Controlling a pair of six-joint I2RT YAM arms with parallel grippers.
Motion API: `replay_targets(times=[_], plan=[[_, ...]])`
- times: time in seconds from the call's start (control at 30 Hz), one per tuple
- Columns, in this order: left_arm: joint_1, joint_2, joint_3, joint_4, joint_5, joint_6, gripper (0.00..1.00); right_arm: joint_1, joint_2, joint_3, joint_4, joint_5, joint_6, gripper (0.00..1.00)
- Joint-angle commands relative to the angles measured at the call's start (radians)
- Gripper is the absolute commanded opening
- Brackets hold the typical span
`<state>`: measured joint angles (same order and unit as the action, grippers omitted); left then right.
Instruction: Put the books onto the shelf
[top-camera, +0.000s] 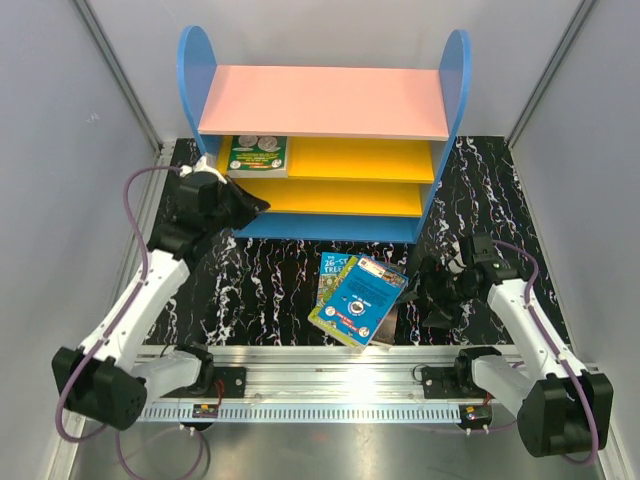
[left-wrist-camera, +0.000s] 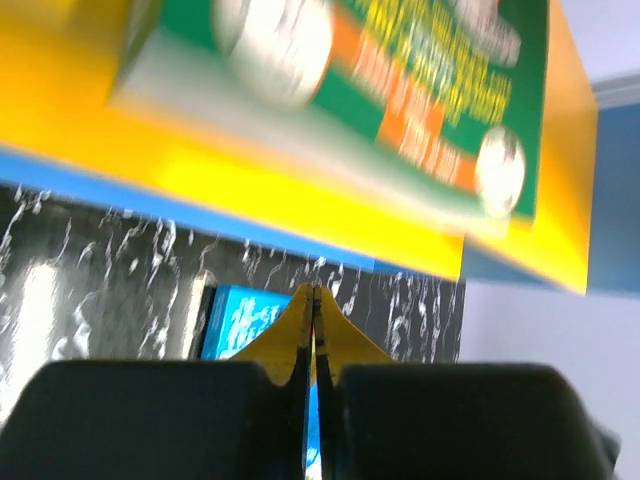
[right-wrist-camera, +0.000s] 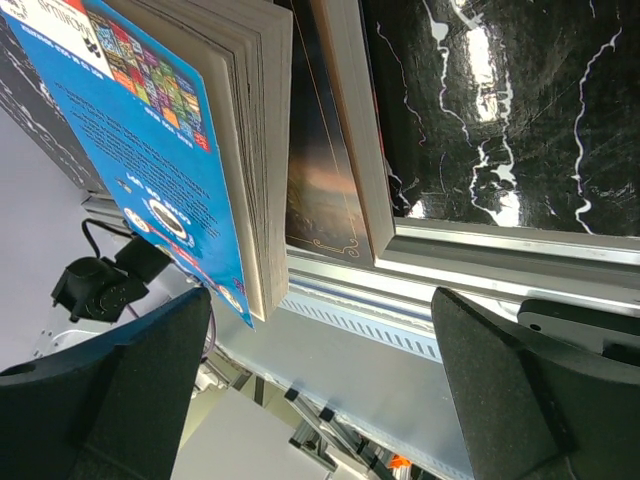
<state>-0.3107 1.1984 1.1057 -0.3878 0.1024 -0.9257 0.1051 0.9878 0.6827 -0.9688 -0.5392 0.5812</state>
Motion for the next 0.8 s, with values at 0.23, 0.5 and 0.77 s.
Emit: replay_targets(times=[0.23, 0.5, 0.77], plan=[[-0.036, -0.335, -0.426, 0.148, 0.23, 0.042, 0.41, 0.008, 0.037, 0.009, 0.059, -0.027, 0.02, 1.0], [-0.185, -0.156, -0.436, 0.271, 0.296, 0.025, 0.51, 0.008, 0.09, -0.116, 0.303, -0.134, 0.17, 1.0], [-0.335, 0.033, -0.354, 0.336, 0.28, -0.001, 0.46, 0.008, 0.144, -0.224, 0.557, -0.185, 0.342, 0.99]])
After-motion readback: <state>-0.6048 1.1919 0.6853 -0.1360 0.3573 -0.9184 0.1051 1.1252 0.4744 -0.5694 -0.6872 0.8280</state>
